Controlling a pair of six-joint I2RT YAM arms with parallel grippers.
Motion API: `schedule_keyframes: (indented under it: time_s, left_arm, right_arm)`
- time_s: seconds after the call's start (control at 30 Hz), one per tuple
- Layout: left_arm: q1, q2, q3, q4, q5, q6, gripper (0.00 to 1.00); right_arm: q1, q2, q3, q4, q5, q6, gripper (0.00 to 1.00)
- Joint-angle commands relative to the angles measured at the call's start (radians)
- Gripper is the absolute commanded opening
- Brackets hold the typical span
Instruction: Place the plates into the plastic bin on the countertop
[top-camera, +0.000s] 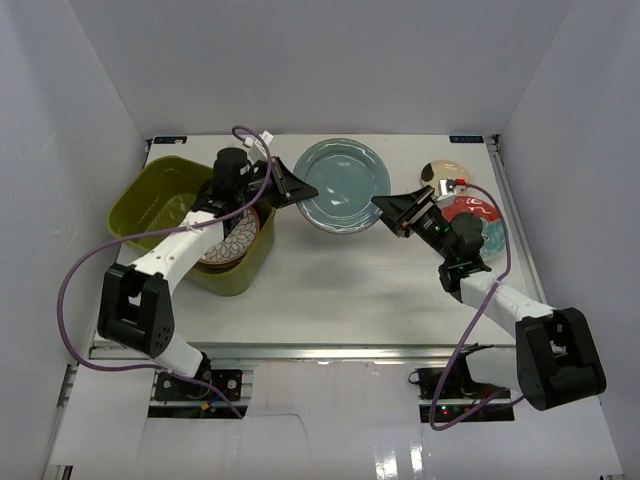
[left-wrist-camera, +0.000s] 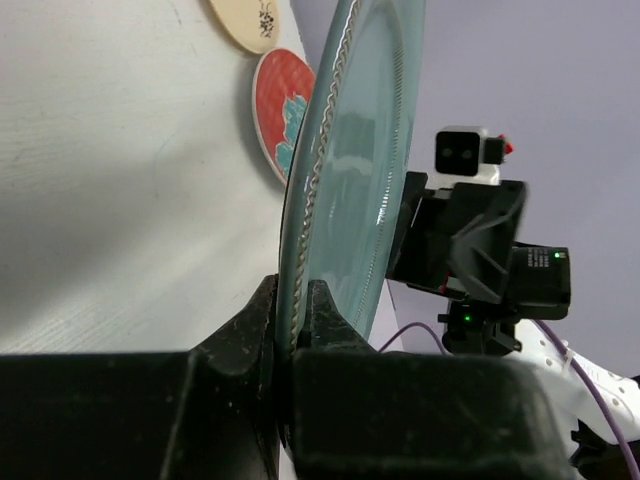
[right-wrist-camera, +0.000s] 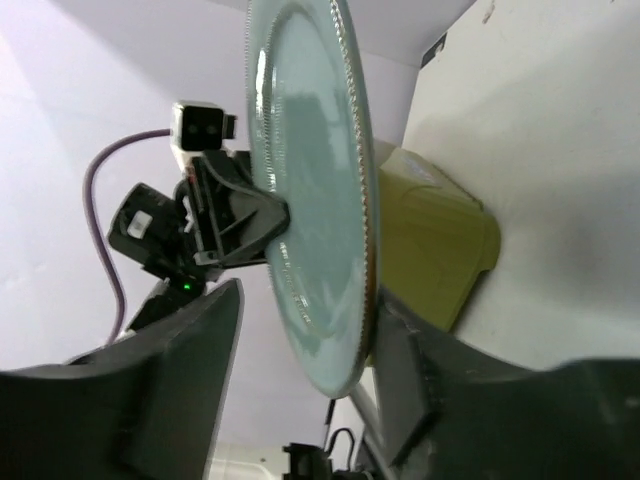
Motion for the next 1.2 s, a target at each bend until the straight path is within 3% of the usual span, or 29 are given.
schedule_keyframes:
  time_s: [0.0, 0.03, 0.13, 0.23, 0.27, 0.33, 0.43, 0.57, 0.6, 0.9, 1.17]
  left_arm:
    - [0.029, -0.128, 0.001, 0.069, -0.026, -0.031, 0.00]
    - [0.040, -0.145, 0.003, 0.058, -0.055, -0.035, 0.00]
    - [0.132, -0.240, -0.029, 0.014, -0.082, -0.057, 0.00]
    - [0.294, -0.358, -0.090, -0.045, -0.065, -0.071, 0.00]
    - [0.399, -0.386, -0.097, -0.072, -0.065, -0.056, 0.00]
    - [0.484, -0.451, -0.091, -0.263, -0.113, 0.012, 0.00]
    - [0.485, -0.517, -0.069, -0.347, -0.269, 0.098, 0.00]
    - [0.485, -0.558, -0.031, -0.495, -0.619, 0.190, 0.00]
    - [0.483, -0.564, -0.031, -0.500, -0.648, 0.202, 0.00]
    - [0.482, -0.605, -0.123, -0.574, -0.705, 0.216, 0.00]
    - [0.482, -0.478, -0.178, -0.493, -0.593, 0.204, 0.00]
  right_arm:
    - [0.005, -0.064, 0.090, -0.050, 0.001, -0.075, 0.69]
    - [0.007, -0.075, 0.093, -0.069, 0.013, -0.102, 0.86]
    - [0.007, -0.124, 0.096, -0.127, 0.029, -0.138, 0.99]
    - [0.005, -0.173, 0.090, -0.178, 0.053, -0.190, 0.94]
    - [0.004, -0.193, 0.087, -0.185, 0.058, -0.208, 0.94]
    - [0.002, -0.213, 0.083, -0.210, 0.066, -0.234, 0.94]
    - [-0.001, -0.225, 0.086, -0.241, 0.067, -0.265, 0.95]
    - [-0.009, -0.244, 0.093, -0.317, 0.066, -0.322, 0.96]
    - [-0.012, -0.245, 0.095, -0.328, 0.067, -0.340, 0.97]
    - [-0.032, -0.205, 0.083, -0.341, 0.050, -0.357, 0.98]
    - [-0.032, -0.228, 0.076, -0.368, 0.072, -0.407, 0.99]
